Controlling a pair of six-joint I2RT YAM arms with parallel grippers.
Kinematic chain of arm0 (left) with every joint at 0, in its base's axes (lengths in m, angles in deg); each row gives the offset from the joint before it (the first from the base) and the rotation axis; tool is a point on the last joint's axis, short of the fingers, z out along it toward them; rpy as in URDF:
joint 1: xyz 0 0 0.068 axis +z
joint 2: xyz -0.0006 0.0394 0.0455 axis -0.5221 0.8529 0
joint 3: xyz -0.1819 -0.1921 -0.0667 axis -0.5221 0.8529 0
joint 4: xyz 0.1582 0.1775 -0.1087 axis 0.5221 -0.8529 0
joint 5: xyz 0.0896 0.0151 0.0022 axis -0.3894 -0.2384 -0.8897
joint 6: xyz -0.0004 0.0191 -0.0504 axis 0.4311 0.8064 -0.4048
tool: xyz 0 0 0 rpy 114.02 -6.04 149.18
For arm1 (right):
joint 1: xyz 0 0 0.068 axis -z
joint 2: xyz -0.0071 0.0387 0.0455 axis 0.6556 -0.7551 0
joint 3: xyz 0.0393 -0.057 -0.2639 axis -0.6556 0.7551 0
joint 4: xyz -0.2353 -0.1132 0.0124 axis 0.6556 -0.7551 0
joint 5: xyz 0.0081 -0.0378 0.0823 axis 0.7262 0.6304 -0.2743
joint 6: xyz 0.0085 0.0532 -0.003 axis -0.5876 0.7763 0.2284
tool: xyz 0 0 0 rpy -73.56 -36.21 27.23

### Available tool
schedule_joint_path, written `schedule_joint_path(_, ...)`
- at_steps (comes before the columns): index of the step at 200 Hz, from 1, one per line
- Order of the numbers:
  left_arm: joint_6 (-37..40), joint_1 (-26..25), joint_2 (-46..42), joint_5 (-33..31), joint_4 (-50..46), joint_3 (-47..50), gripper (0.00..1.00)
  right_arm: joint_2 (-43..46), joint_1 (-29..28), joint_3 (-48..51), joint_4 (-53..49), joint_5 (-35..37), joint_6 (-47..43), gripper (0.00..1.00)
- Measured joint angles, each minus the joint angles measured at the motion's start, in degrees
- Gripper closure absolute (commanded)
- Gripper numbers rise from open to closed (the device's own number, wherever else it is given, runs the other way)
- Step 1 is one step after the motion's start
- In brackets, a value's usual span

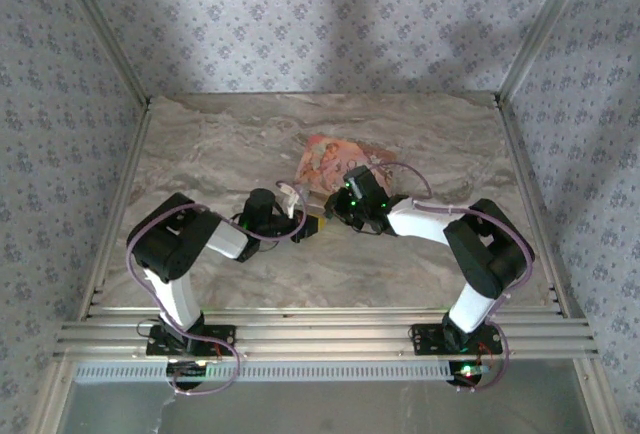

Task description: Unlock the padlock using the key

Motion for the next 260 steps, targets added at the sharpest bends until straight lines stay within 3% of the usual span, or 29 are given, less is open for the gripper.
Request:
schedule_joint_path(35,1.0,0.0,-6.9,-1.4,-4.7,1.8,0.59,0.1,0.0,1.7,3.3,0.3,0.3,1.00)
schedule_joint_path(63,-1.0,0.4,-13.8,-3.8,-7.6,3.5,0.55,0.4,0.0,3.1,6.1,0.7,0.9,1.00)
schedule_joint_path(110,-14.8,2.2,-17.8,-6.0,-6.5,8.7,0.56,1.1,0.0,4.0,8.1,1.5,3.6,1.00)
schedule_joint_path(143,-23.5,0.0,-17.7,-7.5,-3.4,10.2,0.58,1.5,0.0,4.2,8.8,1.9,5.5,1.00)
schedule_joint_path(201,-28.7,-1.6,-9.7,-7.5,3.9,9.1,0.67,2.6,-0.1,4.5,8.3,1.9,7.5,1.00)
schedule_joint_path(260,-28.7,-1.6,-3.2,-6.3,8.2,5.0,0.67,4.0,-0.3,4.9,6.0,1.8,8.0,1.00)
